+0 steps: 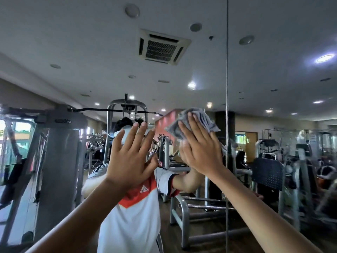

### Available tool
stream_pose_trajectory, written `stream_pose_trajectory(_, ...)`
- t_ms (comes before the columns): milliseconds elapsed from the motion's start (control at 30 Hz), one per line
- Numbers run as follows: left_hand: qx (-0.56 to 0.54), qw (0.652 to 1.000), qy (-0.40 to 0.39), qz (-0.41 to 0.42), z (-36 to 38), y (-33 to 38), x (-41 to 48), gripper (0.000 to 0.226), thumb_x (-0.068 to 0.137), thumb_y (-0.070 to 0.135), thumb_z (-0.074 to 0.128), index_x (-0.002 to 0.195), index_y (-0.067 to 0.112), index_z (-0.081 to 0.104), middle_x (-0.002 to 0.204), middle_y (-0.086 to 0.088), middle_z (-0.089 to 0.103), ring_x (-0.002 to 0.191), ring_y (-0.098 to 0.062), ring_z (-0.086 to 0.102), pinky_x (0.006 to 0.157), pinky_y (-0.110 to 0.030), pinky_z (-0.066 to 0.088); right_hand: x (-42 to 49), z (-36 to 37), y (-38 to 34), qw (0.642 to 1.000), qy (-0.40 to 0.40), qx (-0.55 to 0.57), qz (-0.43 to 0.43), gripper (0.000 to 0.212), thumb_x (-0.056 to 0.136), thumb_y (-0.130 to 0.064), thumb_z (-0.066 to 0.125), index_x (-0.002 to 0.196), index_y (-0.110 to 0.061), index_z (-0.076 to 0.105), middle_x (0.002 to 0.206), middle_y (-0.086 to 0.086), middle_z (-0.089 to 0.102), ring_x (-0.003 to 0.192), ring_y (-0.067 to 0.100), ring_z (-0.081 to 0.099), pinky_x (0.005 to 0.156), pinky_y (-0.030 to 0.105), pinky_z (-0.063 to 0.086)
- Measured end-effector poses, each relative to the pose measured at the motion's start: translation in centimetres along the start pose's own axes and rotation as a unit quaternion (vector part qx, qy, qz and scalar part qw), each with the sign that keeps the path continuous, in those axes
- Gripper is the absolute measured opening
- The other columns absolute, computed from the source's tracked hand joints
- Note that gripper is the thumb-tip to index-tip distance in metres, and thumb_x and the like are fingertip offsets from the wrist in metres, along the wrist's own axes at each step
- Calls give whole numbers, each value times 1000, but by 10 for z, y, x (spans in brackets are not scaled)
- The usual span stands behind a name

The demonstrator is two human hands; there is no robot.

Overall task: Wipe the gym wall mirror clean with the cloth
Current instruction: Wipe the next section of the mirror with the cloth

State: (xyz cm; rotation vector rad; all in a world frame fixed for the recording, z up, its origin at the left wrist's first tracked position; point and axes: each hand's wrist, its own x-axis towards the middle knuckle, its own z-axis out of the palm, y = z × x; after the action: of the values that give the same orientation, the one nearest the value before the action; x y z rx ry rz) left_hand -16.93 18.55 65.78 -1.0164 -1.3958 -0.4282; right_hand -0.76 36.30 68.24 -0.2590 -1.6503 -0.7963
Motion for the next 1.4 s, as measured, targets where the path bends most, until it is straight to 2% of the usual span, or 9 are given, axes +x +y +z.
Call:
stream_pose_trajectory(233,6,1000,-12,19,-15,-27,61,70,92,54,33,133,2,58,135,-19,57,124,-36,54,96,-50,30,112,-9,50,947,11,18,321,64,98,-37,10,157,-17,22,166,10,12,153,21,8,122,46,18)
stream_pose_trajectory(367,9,999,30,13,-19,-38,110,64,91,51,35,128,4,58,131,-17,56,120,-35,52,91,-49,32,147,-4,9,987,1,17,159,62,96,-39,8,157,-24,15,165,1,4,154,16,4,118,41,20)
stream_pose_trajectory(533,40,997,57,41,-23,-54,141,62,90,49,36,124,3,59,125,-18,58,114,-34,51,88,-48,32,73,0,20,1000,0,-6,-7,54,104,-36,23,155,-21,30,164,4,22,152,16,18,119,42,27)
stream_pose_trajectory(733,66,995,43,64,-24,-68,168,67,92,51,30,131,2,56,131,-17,57,119,-34,51,90,-47,33,121,7,97,960,43,-34,276,60,99,-34,18,156,-17,30,164,8,23,152,20,18,119,52,26)
stream_pose_trajectory(800,66,995,42,58,-25,-72,181,68,92,52,30,133,3,54,132,-17,55,122,-34,50,91,-48,33,171,1,86,954,34,-18,298,67,95,-38,9,157,-18,24,165,9,18,153,21,15,120,50,23)
stream_pose_trajectory(1067,18,997,66,27,-21,-83,209,69,89,57,31,135,9,53,143,-19,51,139,-35,41,108,-51,21,168,0,41,999,20,-19,40,55,103,-36,18,156,-22,24,164,3,16,153,17,12,121,40,10)
stream_pose_trajectory(1167,-1,997,72,27,-17,-85,210,71,88,58,32,138,12,53,149,-18,48,143,-35,37,112,-54,20,132,3,69,998,22,-40,38,54,103,-35,23,155,-22,28,164,2,21,152,14,17,120,41,16)
stream_pose_trajectory(1333,23,990,121,64,-26,-91,229,55,84,53,37,110,12,62,105,-10,61,101,-32,54,84,-44,35,207,-1,110,946,57,-29,317,61,99,-36,18,157,-20,25,166,5,18,153,18,13,121,51,20)
stream_pose_trajectory(1400,36,984,162,69,-27,-91,239,45,84,48,40,99,12,62,91,-7,57,87,-30,50,75,-40,33,250,-4,96,945,49,-17,324,57,102,-32,26,158,-20,22,167,6,14,153,18,9,122,49,17)
